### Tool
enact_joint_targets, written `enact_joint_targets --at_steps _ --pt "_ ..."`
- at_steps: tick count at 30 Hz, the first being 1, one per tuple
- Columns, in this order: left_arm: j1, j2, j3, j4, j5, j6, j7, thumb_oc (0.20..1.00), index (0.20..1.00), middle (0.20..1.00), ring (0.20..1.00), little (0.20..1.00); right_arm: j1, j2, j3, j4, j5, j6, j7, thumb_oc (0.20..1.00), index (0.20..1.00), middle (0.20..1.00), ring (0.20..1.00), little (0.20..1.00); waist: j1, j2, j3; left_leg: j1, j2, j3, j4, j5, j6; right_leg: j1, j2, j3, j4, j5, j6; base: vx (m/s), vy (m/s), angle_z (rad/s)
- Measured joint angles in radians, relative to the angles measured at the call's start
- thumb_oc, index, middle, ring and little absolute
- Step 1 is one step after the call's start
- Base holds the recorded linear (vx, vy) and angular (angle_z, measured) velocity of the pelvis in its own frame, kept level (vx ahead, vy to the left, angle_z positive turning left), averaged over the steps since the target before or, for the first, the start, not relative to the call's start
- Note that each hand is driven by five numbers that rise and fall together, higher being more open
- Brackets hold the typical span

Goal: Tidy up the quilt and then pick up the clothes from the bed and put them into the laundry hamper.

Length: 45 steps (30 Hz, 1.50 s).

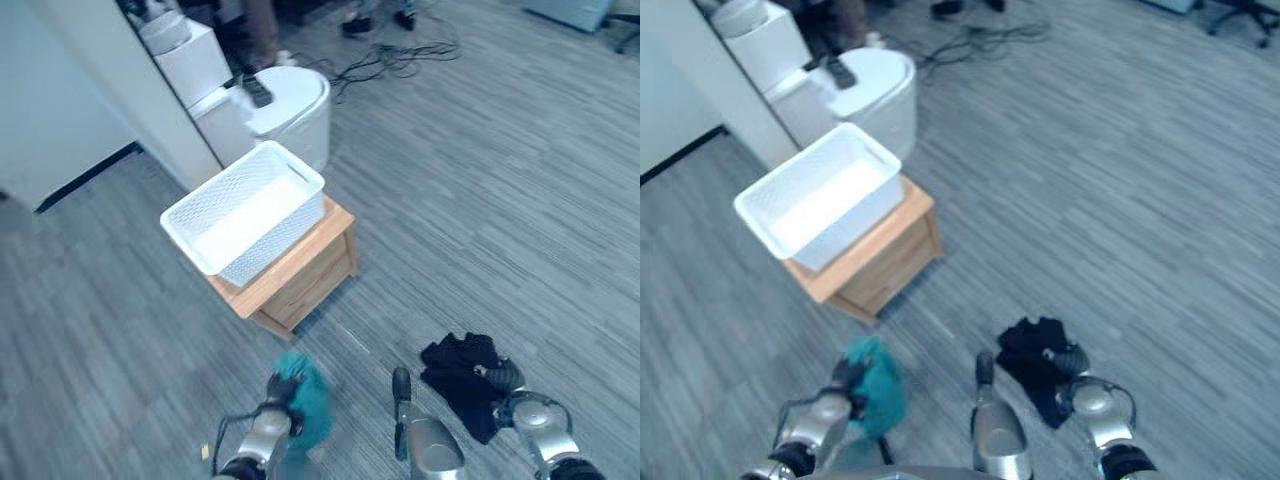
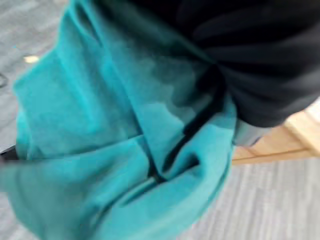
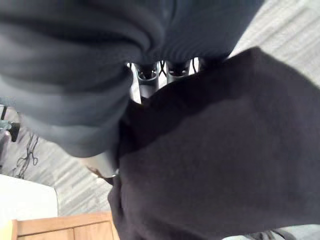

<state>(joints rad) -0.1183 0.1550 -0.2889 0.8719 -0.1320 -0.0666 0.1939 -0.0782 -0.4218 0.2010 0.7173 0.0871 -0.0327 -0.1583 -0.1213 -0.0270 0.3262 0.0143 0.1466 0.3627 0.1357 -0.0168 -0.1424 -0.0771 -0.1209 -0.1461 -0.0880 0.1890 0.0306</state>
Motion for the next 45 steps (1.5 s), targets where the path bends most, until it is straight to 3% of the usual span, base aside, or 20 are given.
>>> enact_joint_targets --at_steps 1,2,3,6,8,9,10,11,13,15,16,17,21,24,25,29,31,34,37,45 --pt "-0.002 0.003 0.000 -0.013 0.000 -0.001 0.000 0.200 0.200 0.200 0.200 0.200 -0.010 -0.001 -0.003 0.000 0.000 0.000 -0.003 0.200 0.200 0.200 0.200 0.200 -0.003 0.001 0.000 -0.024 -0.019 0.053 -0.023 0.001 0.002 0.001 0.000 -0.018 0.000 -0.009 -0.002 0.14 0.031 0.49" --pt "-0.006 0.005 0.003 -0.031 0.000 -0.003 0.000 0.200 0.200 0.200 0.200 0.200 -0.018 -0.003 -0.008 0.000 0.000 0.000 -0.007 0.200 0.200 0.200 0.200 0.200 -0.004 0.011 0.001 -0.064 -0.052 0.120 -0.084 0.027 0.039 0.021 0.017 -0.050 0.006 -0.020 -0.015 0.20 0.049 0.52" --pt "0.000 0.007 0.008 -0.045 -0.001 -0.003 0.000 0.200 0.200 0.200 0.200 0.200 -0.007 0.000 -0.010 -0.002 0.001 0.000 -0.008 0.200 0.200 0.200 0.200 0.200 -0.005 0.018 0.002 -0.065 -0.044 0.149 -0.107 0.049 0.052 0.038 0.038 -0.080 0.005 -0.025 -0.015 0.22 0.080 0.50" --pt "0.032 0.010 0.012 -0.037 -0.002 -0.005 -0.013 0.200 0.200 0.200 0.200 0.200 0.013 0.004 -0.008 -0.023 0.001 -0.001 -0.006 0.200 0.200 0.200 0.200 0.200 -0.011 0.041 0.003 -0.035 -0.036 0.145 -0.126 0.062 0.111 0.103 0.067 -0.137 0.015 -0.063 0.002 0.21 0.090 0.39" --pt "0.038 0.010 0.013 0.000 -0.001 0.002 -0.031 0.200 0.200 0.200 0.200 0.200 0.038 -0.009 -0.008 -0.038 0.000 -0.003 -0.001 0.200 0.200 0.200 0.200 0.200 -0.025 0.049 0.005 0.012 -0.050 0.149 -0.155 0.022 0.146 0.075 0.025 -0.159 0.190 -0.136 0.087 0.16 0.050 0.49" --pt "0.033 0.013 0.013 0.021 0.004 0.008 -0.034 0.200 0.200 0.200 0.200 0.200 0.033 -0.026 0.006 -0.060 -0.002 -0.001 0.005 0.200 0.200 0.200 0.200 0.200 -0.039 0.071 0.036 0.048 -0.035 0.138 -0.153 0.021 0.159 -0.039 -0.025 -0.141 0.516 -0.159 0.131 0.07 -0.028 0.48" --pt "0.044 0.018 0.011 0.025 0.015 0.009 -0.034 0.200 0.200 0.200 0.200 0.200 0.052 -0.027 0.005 -0.083 -0.005 -0.002 0.008 0.200 0.200 0.200 0.200 0.200 -0.045 0.069 0.036 0.062 -0.037 0.141 -0.154 0.027 0.166 -0.083 -0.044 -0.122 0.647 -0.141 0.147 0.16 -0.071 0.49" --pt "0.050 0.032 0.005 0.032 0.029 0.009 -0.033 0.200 0.200 0.200 0.200 0.200 0.073 -0.023 0.008 -0.117 -0.009 0.000 0.011 0.200 0.200 0.200 0.200 0.200 -0.042 0.065 0.034 0.068 -0.044 0.130 -0.154 0.029 0.168 -0.149 -0.055 -0.049 0.744 -0.162 0.148 0.16 -0.083 0.52" --pt "0.055 0.069 0.006 0.035 0.040 0.012 -0.032 0.200 0.200 0.200 0.200 0.200 0.080 -0.015 0.013 -0.173 -0.009 -0.003 0.012 0.200 0.200 0.200 0.200 0.200 -0.046 0.047 0.026 0.048 -0.076 0.091 -0.173 0.031 0.164 -0.213 -0.048 0.050 0.702 -0.179 0.147 0.28 -0.195 0.75" --pt "0.015 0.092 0.005 0.066 0.061 0.028 -0.033 0.200 0.200 0.200 0.200 0.200 0.076 -0.023 0.010 -0.222 -0.010 -0.005 0.011 0.200 0.200 0.200 0.200 0.200 -0.074 0.049 0.026 -0.009 -0.094 -0.021 -0.174 0.089 0.161 -0.159 0.036 0.216 0.361 -0.226 0.119 0.32 -0.258 1.28" --pt "-0.009 0.101 0.006 0.084 0.068 0.031 -0.033 0.200 0.200 0.200 0.200 0.200 0.078 -0.035 0.008 -0.250 -0.010 -0.005 0.011 0.200 0.200 0.200 0.200 0.200 -0.085 0.044 0.024 -0.013 -0.112 -0.061 -0.197 0.090 0.161 -0.104 0.054 0.297 0.179 -0.222 0.123 0.21 -0.204 1.41" --pt "-0.026 0.105 0.013 0.098 0.070 0.030 -0.033 0.200 0.200 0.200 0.200 0.200 0.071 -0.047 -0.001 -0.277 -0.010 -0.006 0.008 0.200 0.200 0.200 0.200 0.200 -0.097 0.039 0.022 -0.010 -0.131 -0.088 -0.217 0.092 0.163 -0.069 0.052 0.318 0.049 -0.202 0.132 0.14 -0.122 1.38" --pt "0.027 0.125 0.028 0.092 0.074 0.029 -0.032 0.200 0.200 0.200 0.200 0.200 0.039 -0.066 0.006 -0.359 -0.049 -0.019 0.005 0.200 0.200 0.200 0.200 0.200 -0.091 0.012 0.008 0.066 -0.153 -0.088 -0.224 0.081 0.158 0.002 -0.002 0.231 0.000 -0.115 0.136 0.18 -0.223 0.47" --pt "0.092 0.110 0.024 0.076 0.073 0.022 -0.022 0.200 0.200 0.200 0.200 0.200 -0.052 -0.135 0.020 -0.400 -0.089 -0.031 0.003 0.200 0.200 0.200 0.200 0.200 -0.067 0.042 -0.016 0.076 -0.108 -0.068 -0.224 0.059 0.120 0.002 0.034 0.203 0.000 -0.003 0.115 0.15 -0.178 -0.08" --pt "0.106 0.102 0.024 0.067 0.071 0.022 -0.026 0.200 0.200 0.200 0.200 0.200 -0.089 -0.159 0.029 -0.406 -0.090 -0.036 0.003 0.200 0.200 0.200 0.200 0.200 -0.068 0.045 -0.018 0.080 -0.093 -0.058 -0.224 0.062 0.108 0.000 0.050 0.195 0.005 0.019 0.089 0.15 -0.207 -0.01" --pt "0.106 0.068 0.016 0.050 0.063 0.016 -0.033 0.200 0.200 0.200 0.200 0.200 -0.314 -0.281 0.093 -0.427 -0.125 -0.040 -0.010 0.200 0.200 0.200 0.200 0.200 -0.058 0.054 -0.021 0.089 -0.022 -0.042 -0.202 0.095 0.061 0.019 0.117 0.170 0.006 0.009 0.014 0.08 -0.190 -0.09" --pt "0.058 0.057 -0.010 0.053 0.057 0.016 -0.032 0.200 0.200 0.200 0.200 0.200 -0.390 -0.311 0.105 -0.428 -0.125 -0.039 -0.019 0.200 0.200 0.200 0.200 0.200 -0.061 0.051 -0.019 0.046 -0.018 -0.042 -0.154 0.092 0.053 0.019 0.104 0.141 0.006 0.011 0.010 0.04 -0.007 0.52" --pt "0.006 0.031 -0.060 0.039 0.056 -0.017 -0.030 0.200 0.200 0.200 0.200 0.200 -0.573 -0.324 0.208 -0.428 -0.128 -0.038 -0.039 0.200 0.200 0.200 0.200 0.200 -0.068 0.076 -0.016 0.043 -0.002 0.026 -0.225 0.100 0.049 0.029 0.091 0.085 0.005 -0.018 -0.012 0.07 0.042 0.52" --pt "-0.003 0.001 -0.067 0.035 0.054 -0.023 -0.029 0.200 0.200 0.200 0.200 0.200 -0.672 -0.321 0.233 -0.429 -0.138 -0.051 -0.047 0.200 0.200 0.200 0.200 0.200 -0.064 0.142 -0.008 0.045 0.036 0.042 -0.225 0.119 0.042 0.024 0.107 0.062 0.000 -0.018 -0.011 0.04 0.000 0.24" --pt "0.026 0.028 -0.066 0.054 0.017 -0.020 0.007 0.200 0.200 0.200 0.200 0.200 -0.903 -0.212 0.376 -0.338 -0.203 -0.055 -0.066 0.200 0.200 0.200 0.200 0.200 -0.012 0.145 -0.004 -0.014 -0.019 0.062 -0.223 0.132 0.069 -0.042 0.054 0.077 0.005 0.005 0.028 0.00 -0.008 0.00"
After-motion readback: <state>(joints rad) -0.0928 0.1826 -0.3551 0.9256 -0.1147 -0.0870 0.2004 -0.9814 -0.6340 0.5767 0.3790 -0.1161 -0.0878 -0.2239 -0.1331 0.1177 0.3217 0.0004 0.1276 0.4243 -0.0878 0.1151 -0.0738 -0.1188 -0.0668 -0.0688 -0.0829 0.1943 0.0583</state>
